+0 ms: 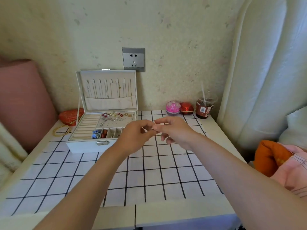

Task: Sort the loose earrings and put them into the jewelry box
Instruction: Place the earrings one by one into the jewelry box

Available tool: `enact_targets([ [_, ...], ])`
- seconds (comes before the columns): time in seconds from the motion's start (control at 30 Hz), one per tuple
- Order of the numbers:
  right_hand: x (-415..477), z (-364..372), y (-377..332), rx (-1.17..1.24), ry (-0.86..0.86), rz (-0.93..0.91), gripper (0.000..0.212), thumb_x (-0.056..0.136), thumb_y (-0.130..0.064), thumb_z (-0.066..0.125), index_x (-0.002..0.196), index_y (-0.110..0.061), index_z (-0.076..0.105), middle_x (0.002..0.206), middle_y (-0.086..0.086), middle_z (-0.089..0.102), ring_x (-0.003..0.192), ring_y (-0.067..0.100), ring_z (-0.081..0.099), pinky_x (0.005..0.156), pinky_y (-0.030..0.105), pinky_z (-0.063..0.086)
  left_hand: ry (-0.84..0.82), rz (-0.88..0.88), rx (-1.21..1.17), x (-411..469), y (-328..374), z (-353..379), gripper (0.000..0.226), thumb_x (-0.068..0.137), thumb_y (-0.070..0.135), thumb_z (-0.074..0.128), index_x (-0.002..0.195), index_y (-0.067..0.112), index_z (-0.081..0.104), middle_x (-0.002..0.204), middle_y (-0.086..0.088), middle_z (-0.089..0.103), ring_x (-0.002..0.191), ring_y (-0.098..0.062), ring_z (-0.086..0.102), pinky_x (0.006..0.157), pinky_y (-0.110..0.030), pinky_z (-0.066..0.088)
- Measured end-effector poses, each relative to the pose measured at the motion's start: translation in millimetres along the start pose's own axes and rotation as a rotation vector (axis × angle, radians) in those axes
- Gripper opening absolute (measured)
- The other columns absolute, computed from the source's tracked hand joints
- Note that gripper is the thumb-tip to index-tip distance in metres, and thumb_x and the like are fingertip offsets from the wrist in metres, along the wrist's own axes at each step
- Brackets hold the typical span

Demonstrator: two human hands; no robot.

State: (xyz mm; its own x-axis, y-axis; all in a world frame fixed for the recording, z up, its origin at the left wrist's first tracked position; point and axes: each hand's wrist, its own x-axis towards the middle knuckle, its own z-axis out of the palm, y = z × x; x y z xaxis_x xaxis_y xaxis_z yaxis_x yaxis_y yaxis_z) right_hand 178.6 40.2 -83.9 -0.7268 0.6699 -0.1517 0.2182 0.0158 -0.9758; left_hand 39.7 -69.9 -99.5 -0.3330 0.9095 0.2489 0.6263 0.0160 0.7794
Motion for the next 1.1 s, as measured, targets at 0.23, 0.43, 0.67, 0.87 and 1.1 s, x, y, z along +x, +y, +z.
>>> enact_targets([
  [0.23, 25.2, 35.3, -23.4, 0.242, -0.091, 0.051, 0.023, 0.088, -0.025, 0.075, 0.108, -0.016, 0.069, 0.100, 0.008, 0.075, 0.058, 0.014, 0.058, 0.048, 0.023, 0.040, 0.220, -0.051, -0.122, 6.3, -14.6, -40.1, 0.006, 0.083, 0.036, 0.077, 0.087, 0.033, 0.076, 0.075, 0.009, 0.068, 0.061, -0.005, 0.056, 0.063, -0.021, 0.049],
  [0.43, 47.0, 52.8, -30.7, 0.171, -0.115, 0.062, 0.026, 0.090, -0.022, 0.073, 0.113, -0.010, 0.070, 0.099, 0.006, 0.076, 0.055, 0.013, 0.055, 0.044, 0.020, 0.037, 0.185, -0.090, -0.197, 3.7, -27.5, -70.1, 0.011, 0.083, 0.023, 0.077, 0.093, 0.027, 0.078, 0.082, -0.004, 0.070, 0.063, -0.012, 0.057, 0.061, -0.017, 0.049],
  [0.67, 67.5, 63.6, -38.4, 0.088, -0.169, 0.016, 0.021, 0.096, -0.015, 0.065, 0.114, -0.011, 0.072, 0.094, 0.005, 0.075, 0.054, 0.010, 0.048, 0.041, 0.019, 0.034, 0.235, -0.146, -0.264, 7.1, -51.9, -84.6, 0.014, 0.090, 0.021, 0.070, 0.100, 0.028, 0.076, 0.078, -0.002, 0.064, 0.058, -0.010, 0.062, 0.063, -0.021, 0.052],
  [0.87, 81.5, 74.6, -46.0, 0.082, -0.184, 0.009, 0.015, 0.095, -0.009, 0.063, 0.109, -0.011, 0.068, 0.089, 0.008, 0.075, 0.052, 0.013, 0.046, 0.039, 0.019, 0.032, 0.262, -0.168, -0.324, 10.9, -54.9, -90.9, 0.010, 0.091, 0.021, 0.069, 0.099, 0.018, 0.076, 0.090, -0.008, 0.072, 0.054, -0.006, 0.058, 0.059, -0.015, 0.051],
  [1.1, 97.9, 80.0, -61.1, -0.020, -0.174, -0.082, 0.020, 0.087, -0.007, 0.074, 0.106, -0.008, 0.073, 0.085, 0.011, 0.075, 0.053, 0.013, 0.049, 0.042, 0.021, 0.035, 0.321, -0.235, -0.301, 21.6, -58.9, -94.5, 0.014, 0.095, 0.026, 0.062, 0.096, 0.016, 0.073, 0.067, 0.010, 0.063, 0.047, 0.000, 0.054, 0.050, -0.011, 0.041],
])
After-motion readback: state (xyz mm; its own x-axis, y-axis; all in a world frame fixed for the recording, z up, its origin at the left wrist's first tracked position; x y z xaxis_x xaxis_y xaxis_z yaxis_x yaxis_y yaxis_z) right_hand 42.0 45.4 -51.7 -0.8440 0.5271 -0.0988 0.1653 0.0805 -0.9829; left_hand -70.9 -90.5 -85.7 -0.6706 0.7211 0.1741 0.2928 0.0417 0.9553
